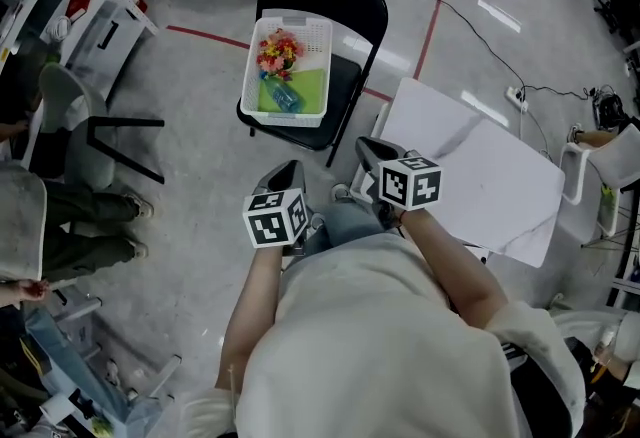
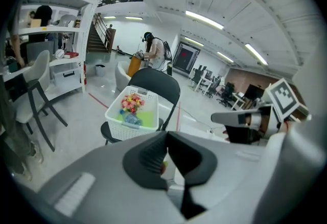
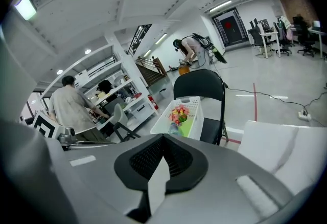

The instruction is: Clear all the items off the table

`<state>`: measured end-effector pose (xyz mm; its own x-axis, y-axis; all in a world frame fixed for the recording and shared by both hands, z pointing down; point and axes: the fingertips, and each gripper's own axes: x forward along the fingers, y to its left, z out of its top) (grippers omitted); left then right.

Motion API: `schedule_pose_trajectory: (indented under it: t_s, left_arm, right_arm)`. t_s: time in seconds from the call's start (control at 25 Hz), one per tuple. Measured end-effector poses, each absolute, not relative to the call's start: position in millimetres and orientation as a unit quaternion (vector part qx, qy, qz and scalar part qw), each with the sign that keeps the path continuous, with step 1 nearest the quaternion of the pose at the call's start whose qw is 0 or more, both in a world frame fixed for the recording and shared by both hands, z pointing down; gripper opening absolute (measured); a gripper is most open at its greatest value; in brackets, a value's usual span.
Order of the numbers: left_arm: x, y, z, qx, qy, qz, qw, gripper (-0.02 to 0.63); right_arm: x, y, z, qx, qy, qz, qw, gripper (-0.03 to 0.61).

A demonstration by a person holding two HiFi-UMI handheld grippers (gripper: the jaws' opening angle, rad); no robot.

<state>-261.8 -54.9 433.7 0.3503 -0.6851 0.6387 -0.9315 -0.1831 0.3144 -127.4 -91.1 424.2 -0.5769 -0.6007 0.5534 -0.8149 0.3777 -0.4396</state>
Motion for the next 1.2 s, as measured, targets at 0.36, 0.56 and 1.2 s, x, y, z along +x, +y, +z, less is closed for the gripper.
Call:
schedule_pose_trajectory:
  t_s: [0.36,0.56,1.2]
  left_arm:
    - [-183,-49,433,0.776,-0.503,0.206,0.321,0.009]
    - [-120,-45,425,0.792,-0.478,0.206,0.319,0.009]
    - [69,10,434,0.840,-0.389,0.237,0.294,0.009]
  right_arm:
    - [-39,-69,419,0.480,-0.795,0.351,0.120,-0.002]
    - [33,-54,411,0.507,-0.780,0.346,0.122,-0.002]
    - [213,38,416,0.586,-0.732,0.332,0.103,-0.002]
